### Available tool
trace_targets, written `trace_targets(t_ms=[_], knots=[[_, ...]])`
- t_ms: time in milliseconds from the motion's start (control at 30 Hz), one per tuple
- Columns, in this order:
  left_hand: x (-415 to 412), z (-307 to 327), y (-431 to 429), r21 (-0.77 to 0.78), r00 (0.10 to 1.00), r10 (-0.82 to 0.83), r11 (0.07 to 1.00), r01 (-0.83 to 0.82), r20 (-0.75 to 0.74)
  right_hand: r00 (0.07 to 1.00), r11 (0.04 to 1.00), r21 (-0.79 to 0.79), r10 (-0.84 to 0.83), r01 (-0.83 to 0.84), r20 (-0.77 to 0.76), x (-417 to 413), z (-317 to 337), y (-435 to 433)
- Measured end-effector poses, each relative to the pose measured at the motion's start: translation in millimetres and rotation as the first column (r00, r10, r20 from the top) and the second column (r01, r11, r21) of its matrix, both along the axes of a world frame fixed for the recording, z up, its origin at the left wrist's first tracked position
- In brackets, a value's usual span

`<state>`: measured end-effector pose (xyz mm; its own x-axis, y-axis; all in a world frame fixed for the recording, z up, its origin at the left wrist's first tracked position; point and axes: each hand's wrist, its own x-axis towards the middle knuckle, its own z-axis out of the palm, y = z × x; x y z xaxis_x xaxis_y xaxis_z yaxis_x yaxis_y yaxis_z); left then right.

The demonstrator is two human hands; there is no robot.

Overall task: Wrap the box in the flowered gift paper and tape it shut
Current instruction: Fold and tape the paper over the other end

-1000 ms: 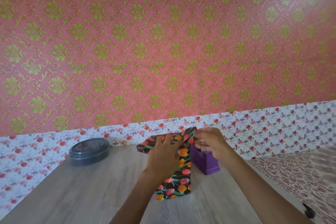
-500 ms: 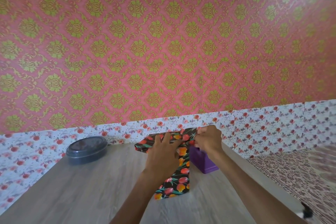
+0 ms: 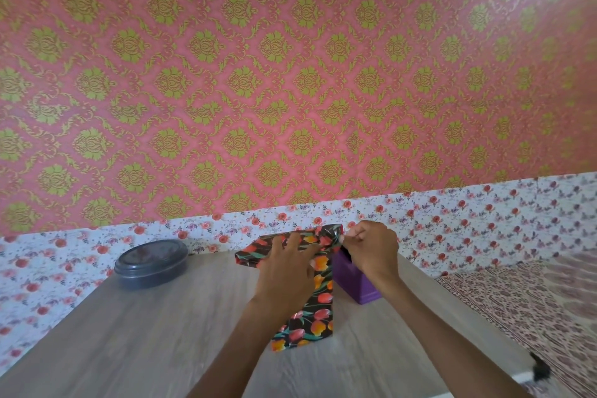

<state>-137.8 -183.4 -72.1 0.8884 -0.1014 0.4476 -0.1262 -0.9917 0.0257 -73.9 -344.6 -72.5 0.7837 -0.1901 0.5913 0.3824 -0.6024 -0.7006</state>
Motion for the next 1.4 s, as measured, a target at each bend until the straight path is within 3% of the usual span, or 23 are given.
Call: trace_targets(t_ms=[133,267,367,500,800,1133,1267,1400], knots=[[2,0,1,0.000,1.000,-0.009,1.000,0.009,-0.006,0.954,0.983,0.142,0.149,-0.115,-0.261,5,11,4],[0,1,2,0.009,1.000,-0.010,1.000,0.010,-0.009,0.901,0.974,0.222,0.132,-0.041,-0.414,7,20,11],[-2,1,1,0.015,1.000,-0.010,1.000,0.010,-0.007,0.821,0.931,0.359,0.258,-0.070,-0.510,10,28,8],[-5,-1,-2,0.013,1.000,-0.003,1.000,0.003,0.026,0.741,0.869,0.476,0.410,-0.139,-0.532,7,52,4],[-11,1,-4,0.009,1.000,-0.001,1.000,0.000,0.023,0.650,0.898,0.418,0.400,-0.137,-0.646,6,69,7],[-10,1,-4,-0.001,1.000,-0.011,1.000,0.011,0.019,0.596,0.831,0.540,0.501,-0.130,-0.628,-2,70,6],[-7,-1,-2,-0.018,0.999,-0.025,1.000,0.025,0.032,0.653,0.868,0.484,0.428,-0.107,-0.624,0,68,4],[-6,-3,0,-0.037,0.999,-0.039,0.998,0.040,0.038,0.750,0.849,0.525,0.385,-0.059,-0.538,5,62,10]])
